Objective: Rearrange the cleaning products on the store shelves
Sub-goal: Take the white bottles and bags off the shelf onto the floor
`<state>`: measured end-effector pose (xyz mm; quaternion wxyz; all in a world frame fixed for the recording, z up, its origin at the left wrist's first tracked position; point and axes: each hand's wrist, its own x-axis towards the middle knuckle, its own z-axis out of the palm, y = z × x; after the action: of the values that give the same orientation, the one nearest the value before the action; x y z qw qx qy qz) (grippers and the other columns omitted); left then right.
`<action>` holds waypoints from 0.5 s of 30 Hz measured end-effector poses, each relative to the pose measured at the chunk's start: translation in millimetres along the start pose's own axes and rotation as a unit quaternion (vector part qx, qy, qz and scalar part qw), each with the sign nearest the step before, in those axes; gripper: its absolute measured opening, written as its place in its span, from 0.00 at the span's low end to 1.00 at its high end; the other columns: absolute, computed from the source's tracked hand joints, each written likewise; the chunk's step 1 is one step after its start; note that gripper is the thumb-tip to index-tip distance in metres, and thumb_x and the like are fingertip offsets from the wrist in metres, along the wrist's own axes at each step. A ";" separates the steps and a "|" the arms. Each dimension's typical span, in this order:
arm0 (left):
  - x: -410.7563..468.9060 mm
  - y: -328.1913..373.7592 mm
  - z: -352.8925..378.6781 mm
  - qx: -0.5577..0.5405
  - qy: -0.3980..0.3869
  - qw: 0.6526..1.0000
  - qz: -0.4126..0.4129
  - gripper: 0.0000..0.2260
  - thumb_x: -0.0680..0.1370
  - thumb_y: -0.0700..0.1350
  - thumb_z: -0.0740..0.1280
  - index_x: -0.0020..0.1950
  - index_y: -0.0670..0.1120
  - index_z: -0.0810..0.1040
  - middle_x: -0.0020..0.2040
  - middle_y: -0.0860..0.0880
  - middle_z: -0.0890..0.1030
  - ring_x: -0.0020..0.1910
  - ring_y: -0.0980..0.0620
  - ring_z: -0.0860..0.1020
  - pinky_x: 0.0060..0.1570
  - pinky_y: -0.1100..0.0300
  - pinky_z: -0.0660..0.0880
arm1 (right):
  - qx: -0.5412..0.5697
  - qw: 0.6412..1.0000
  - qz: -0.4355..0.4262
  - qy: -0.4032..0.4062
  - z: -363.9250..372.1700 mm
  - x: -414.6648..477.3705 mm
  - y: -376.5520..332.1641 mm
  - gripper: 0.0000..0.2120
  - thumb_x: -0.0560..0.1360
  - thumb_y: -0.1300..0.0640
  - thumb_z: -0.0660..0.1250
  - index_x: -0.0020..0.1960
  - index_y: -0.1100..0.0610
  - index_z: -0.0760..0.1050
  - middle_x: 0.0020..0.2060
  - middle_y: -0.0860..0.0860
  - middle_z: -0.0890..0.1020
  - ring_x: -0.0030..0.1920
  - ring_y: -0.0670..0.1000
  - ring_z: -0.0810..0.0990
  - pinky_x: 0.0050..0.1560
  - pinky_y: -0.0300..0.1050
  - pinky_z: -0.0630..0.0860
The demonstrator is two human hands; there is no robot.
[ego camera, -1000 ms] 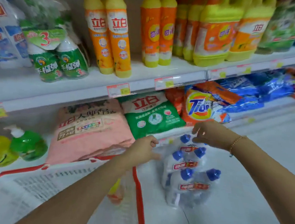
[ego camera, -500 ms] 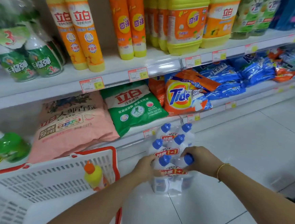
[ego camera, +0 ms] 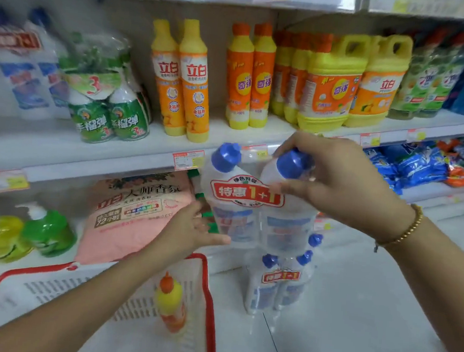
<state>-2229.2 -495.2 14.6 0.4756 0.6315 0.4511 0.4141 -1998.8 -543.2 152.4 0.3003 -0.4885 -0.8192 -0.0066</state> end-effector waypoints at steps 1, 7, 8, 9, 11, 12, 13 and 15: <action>-3.3 8.5 -14.1 0.004 0.052 0.998 0.032 0.30 0.57 0.44 0.82 0.56 0.53 0.75 0.52 0.56 0.83 0.55 0.52 0.80 0.52 0.65 0.75 | 0.022 0.999 -0.021 0.019 -5.1 11.5 -13.4 0.18 0.67 0.48 0.76 0.53 0.52 0.77 0.42 0.50 0.81 0.40 0.50 0.77 0.43 0.46 0.72; -19.6 60.5 -125.3 0.088 0.249 0.956 0.126 0.34 0.51 0.56 0.83 0.53 0.50 0.76 0.44 0.60 0.83 0.47 0.64 0.81 0.49 0.62 0.76 | 0.084 0.979 -0.161 0.093 6.0 89.6 -101.6 0.19 0.65 0.46 0.73 0.52 0.55 0.77 0.42 0.47 0.81 0.42 0.50 0.78 0.45 0.45 0.72; -25.3 63.6 -144.9 0.096 0.281 0.946 0.128 0.33 0.51 0.54 0.83 0.52 0.51 0.76 0.42 0.62 0.83 0.44 0.67 0.80 0.46 0.66 0.75 | 0.097 0.974 -0.178 0.098 13.6 101.8 -114.7 0.19 0.65 0.47 0.74 0.52 0.55 0.77 0.42 0.47 0.81 0.42 0.49 0.78 0.46 0.45 0.73; -32.1 66.7 -164.3 0.106 0.313 0.934 0.135 0.32 0.52 0.51 0.83 0.52 0.49 0.77 0.41 0.61 0.83 0.41 0.69 0.79 0.43 0.70 0.74 | 0.115 0.969 -0.194 0.102 22.7 114.0 -127.2 0.19 0.66 0.48 0.74 0.52 0.56 0.77 0.44 0.47 0.81 0.44 0.49 0.79 0.47 0.45 0.73; -43.9 72.7 -203.1 0.142 0.366 0.908 0.147 0.28 0.57 0.48 0.81 0.53 0.42 0.78 0.40 0.57 0.81 0.36 0.71 0.76 0.35 0.77 0.69 | 0.160 0.955 -0.224 0.115 43.7 136.6 -151.0 0.18 0.66 0.51 0.76 0.53 0.57 0.77 0.47 0.48 0.82 0.46 0.48 0.79 0.48 0.42 0.73; -49.0 75.4 -222.3 0.161 0.389 0.894 0.153 0.26 0.60 0.46 0.80 0.53 0.40 0.78 0.39 0.56 0.79 0.34 0.71 0.75 0.33 0.77 0.68 | 0.182 0.947 -0.233 0.122 55.2 148.1 -162.7 0.18 0.67 0.52 0.76 0.54 0.57 0.77 0.48 0.47 0.82 0.47 0.47 0.78 0.49 0.40 0.73; -52.7 77.3 -240.2 0.173 0.406 0.882 0.164 0.23 0.62 0.43 0.80 0.53 0.39 0.77 0.40 0.57 0.78 0.33 0.72 0.74 0.34 0.77 0.68 | 0.200 0.943 -0.235 0.128 67.7 160.3 -172.7 0.19 0.67 0.52 0.76 0.54 0.56 0.77 0.49 0.46 0.81 0.48 0.47 0.78 0.50 0.40 0.73; -55.6 81.1 -272.3 0.179 0.431 0.866 0.182 0.22 0.64 0.37 0.79 0.55 0.43 0.75 0.43 0.58 0.77 0.36 0.73 0.74 0.37 0.77 0.69 | 0.228 0.940 -0.215 0.133 94.6 184.8 -187.2 0.21 0.68 0.50 0.76 0.57 0.55 0.75 0.50 0.46 0.80 0.49 0.47 0.78 0.51 0.41 0.74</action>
<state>-2488.1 -498.3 144.0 0.0291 0.5350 0.5548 0.6365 -2258.6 -465.1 219.9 0.5014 -0.2134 -0.8369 0.0511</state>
